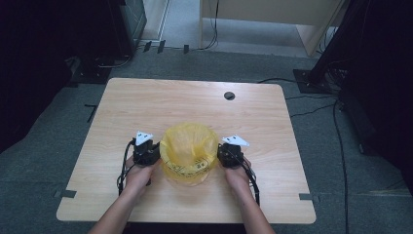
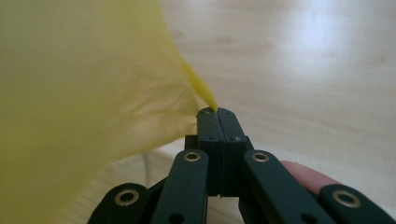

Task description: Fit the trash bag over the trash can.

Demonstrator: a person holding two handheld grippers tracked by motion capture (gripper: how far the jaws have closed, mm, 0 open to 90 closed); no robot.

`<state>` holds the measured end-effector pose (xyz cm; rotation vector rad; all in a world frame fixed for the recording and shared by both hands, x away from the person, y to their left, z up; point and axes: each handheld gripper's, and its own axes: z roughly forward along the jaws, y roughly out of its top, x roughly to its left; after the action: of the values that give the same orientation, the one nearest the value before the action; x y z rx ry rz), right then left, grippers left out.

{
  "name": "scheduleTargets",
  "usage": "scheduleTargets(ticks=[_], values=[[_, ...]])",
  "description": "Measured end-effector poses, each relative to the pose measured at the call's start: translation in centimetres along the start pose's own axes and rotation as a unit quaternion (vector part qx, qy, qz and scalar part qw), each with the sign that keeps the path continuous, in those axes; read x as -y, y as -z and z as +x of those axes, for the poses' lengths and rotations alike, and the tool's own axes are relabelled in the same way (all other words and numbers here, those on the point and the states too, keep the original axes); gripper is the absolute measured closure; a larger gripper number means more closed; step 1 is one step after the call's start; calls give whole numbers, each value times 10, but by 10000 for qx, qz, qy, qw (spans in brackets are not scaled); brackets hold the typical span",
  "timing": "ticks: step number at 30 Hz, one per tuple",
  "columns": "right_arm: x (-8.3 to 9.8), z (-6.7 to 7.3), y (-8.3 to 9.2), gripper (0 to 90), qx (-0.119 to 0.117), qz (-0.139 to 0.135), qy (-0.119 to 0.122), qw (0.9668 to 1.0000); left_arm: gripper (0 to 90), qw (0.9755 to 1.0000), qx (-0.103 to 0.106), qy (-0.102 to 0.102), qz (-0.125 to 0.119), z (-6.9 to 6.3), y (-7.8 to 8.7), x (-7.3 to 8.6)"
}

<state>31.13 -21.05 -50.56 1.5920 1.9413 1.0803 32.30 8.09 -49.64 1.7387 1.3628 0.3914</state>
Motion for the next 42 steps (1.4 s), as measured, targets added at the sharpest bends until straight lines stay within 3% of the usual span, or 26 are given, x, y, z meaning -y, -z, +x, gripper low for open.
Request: scheduleTargets(ticks=[1, 2, 3, 6, 7, 11, 13, 14, 15, 16, 17, 19, 21, 28, 30, 31, 33, 36, 38, 39, 42], values=[[7, -7, -4, 900, 44, 151, -147, 9998, 869, 9999, -60, 46, 127, 5, -3, 5], [7, -7, -4, 900, 44, 151, -147, 9998, 869, 9999, -60, 46, 127, 5, -3, 5], [9, -13, -4, 900, 26, 253, -346, 9991, 868, 9997, -103, 55, 204, 7, -4, 8], [9, -14, -4, 900, 64, 324, -337, 9989, 868, 9990, -247, -101, 345, 7, -6, 14], [8, -16, -3, 900, 81, 344, -254, 9991, 868, 9983, -339, -268, 399, 6, -7, 18], [9, -17, -2, 900, 109, 330, -49, 9994, 861, 9982, -398, -288, 358, 4, -7, 19], [9, -17, -2, 886, 94, 337, -61, 9994, 779, 9986, -316, -280, 329, 5, -6, 20], [9, -17, -2, 886, 94, 337, -61, 9994, 660, 9986, -316, -280, 329, 5, -6, 20], [10, -20, -1, 763, -134, 287, -93, 9995, 566, 9985, -358, -308, 264, 4, -5, 20], [10, -20, -1, 763, -134, 287, -93, 9995, 566, 9986, -374, -300, 225, 5, -4, 20], [11, -21, 4, 671, -294, 120, -113, 9994, 500, 9994, -283, -153, 98, 8, 3, 20], [11, -23, 10, 609, -388, -91, -144, 9991, 469, 9996, -255, -98, 14, 12, 10, 18], [9, -25, 17, 594, -460, -212, -198, 9985, 457, 9996, -252, -81, -94, 14, 19, 15], [5, -25, 40, 577, -598, -581, -45, 9965, 465, 9988, -188, -148, -428, 13, 50, 12], [5, -22, 48, 571, -660, -660, 66, 9956, 469, 9984, -139, -256, -489, 10, 59, 15], [6, -18, 56, 565, -696, -716, 237, 9947, 476, 9981, -125, -315, -510, 8, 63, 18], [7, -17, 58, 564, -729, -723, 259, 9944, 484, 9980, -120, -319, -540, 6, 68, 22], [12, -12, 64, 556, -862, -780, 336, 9927, 495, 9977, 55, -208, -647, 1, 74, 31], [14, -8, 68, 546, -1019, -855, 384, 9904, 479, 9966, 360, -370, -645, -6, 75, 37], [16, -4, 71, 539, -1179, -885, 587, 9873, 467, 9954, 505, -523, -627, -10, 76, 40], [18, -4, 73, 505, -1209, -909, 725, 9858, 463, 9932, 693, -639, -677, -16, 81, 43]])
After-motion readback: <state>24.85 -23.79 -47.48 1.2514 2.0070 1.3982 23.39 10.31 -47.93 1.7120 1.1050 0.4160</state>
